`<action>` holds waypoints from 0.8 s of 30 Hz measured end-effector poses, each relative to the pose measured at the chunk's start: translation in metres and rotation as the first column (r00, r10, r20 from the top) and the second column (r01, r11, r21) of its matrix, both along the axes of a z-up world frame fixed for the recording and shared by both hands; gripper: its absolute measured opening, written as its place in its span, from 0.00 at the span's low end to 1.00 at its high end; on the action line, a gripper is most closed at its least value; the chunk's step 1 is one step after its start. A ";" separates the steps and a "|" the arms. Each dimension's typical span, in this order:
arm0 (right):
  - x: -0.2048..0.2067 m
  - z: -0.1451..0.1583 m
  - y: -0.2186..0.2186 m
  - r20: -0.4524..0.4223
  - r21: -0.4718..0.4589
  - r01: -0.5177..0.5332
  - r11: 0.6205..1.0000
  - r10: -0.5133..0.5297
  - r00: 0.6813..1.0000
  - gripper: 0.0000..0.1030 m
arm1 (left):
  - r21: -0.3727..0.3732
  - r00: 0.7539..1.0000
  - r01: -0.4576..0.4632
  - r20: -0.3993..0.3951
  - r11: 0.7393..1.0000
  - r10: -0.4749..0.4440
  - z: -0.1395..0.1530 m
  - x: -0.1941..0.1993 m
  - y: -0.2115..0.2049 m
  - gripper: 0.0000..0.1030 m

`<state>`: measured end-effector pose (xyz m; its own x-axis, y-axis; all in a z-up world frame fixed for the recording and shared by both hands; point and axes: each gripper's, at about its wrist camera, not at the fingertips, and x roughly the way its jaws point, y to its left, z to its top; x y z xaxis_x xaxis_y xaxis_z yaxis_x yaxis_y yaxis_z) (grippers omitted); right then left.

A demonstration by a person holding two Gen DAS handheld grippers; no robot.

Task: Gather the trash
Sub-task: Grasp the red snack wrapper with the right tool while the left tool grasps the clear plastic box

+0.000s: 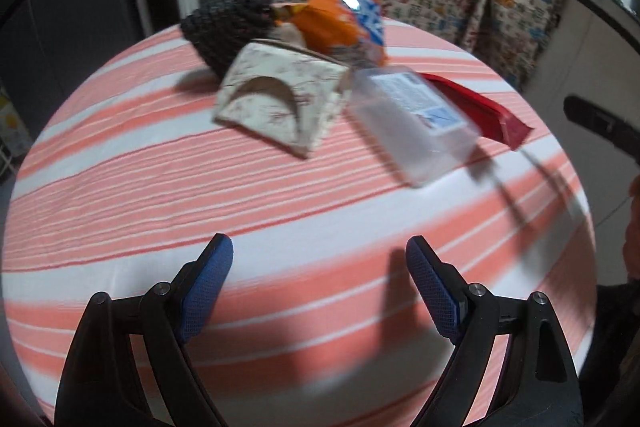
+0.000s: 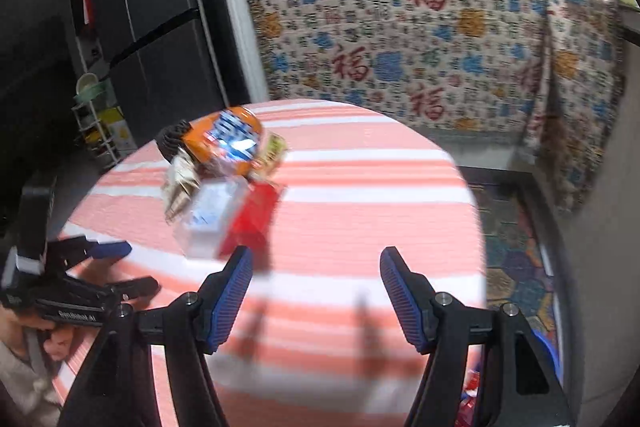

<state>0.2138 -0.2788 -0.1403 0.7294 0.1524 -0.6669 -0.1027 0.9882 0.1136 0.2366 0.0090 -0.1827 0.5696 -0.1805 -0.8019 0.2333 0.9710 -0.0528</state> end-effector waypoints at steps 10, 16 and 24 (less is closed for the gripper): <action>0.070 -0.024 0.055 -0.162 0.023 -0.112 0.993 0.114 0.980 0.44 | -0.007 0.999 0.031 -0.015 1.000 -0.031 -0.003 0.016 0.006 0.99; 0.066 -0.047 0.041 -0.237 -0.003 -0.085 0.996 0.082 0.968 0.15 | -0.034 1.000 0.009 -0.010 0.999 -0.010 0.001 0.029 0.021 0.99; 0.037 -0.046 0.016 -0.223 -0.099 0.012 0.995 -0.034 0.974 0.15 | -0.177 0.996 0.092 0.032 0.980 -0.087 0.034 0.024 -0.023 0.97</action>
